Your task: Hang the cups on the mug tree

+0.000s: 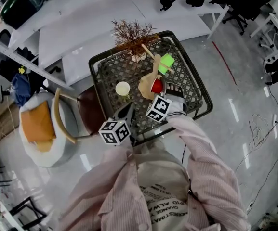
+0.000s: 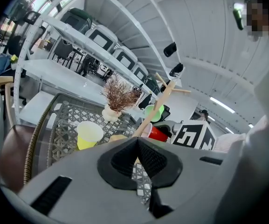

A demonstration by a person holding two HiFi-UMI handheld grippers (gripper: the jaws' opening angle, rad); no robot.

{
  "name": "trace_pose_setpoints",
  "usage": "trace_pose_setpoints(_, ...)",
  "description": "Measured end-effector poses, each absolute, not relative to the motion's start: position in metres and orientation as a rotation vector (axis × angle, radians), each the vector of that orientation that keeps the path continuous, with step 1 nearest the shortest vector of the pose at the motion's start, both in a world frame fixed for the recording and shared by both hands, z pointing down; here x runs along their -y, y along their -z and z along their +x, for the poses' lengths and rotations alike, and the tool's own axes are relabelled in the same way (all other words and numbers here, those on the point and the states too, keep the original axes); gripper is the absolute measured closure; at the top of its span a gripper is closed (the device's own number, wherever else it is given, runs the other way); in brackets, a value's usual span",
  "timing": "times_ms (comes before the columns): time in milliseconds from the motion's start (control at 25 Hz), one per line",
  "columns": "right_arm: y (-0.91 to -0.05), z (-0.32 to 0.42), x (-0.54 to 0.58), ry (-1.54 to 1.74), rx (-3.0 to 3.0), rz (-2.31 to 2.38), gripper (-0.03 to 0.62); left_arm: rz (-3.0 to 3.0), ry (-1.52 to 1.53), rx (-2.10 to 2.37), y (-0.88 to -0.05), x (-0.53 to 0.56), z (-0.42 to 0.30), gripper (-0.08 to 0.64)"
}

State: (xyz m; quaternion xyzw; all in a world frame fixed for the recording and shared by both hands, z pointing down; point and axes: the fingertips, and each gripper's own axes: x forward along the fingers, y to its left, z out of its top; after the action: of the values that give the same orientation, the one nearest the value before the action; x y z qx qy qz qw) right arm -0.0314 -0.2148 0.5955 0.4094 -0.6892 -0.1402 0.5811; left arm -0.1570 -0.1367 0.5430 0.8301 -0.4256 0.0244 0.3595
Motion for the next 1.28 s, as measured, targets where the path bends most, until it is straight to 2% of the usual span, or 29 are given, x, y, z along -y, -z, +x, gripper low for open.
trace_pose_setpoints(1280,-0.58,-0.055,0.182,0.347,1.811,0.921,0.288,2.081,0.005,1.263,-0.532,0.102,-0.162,0.561)
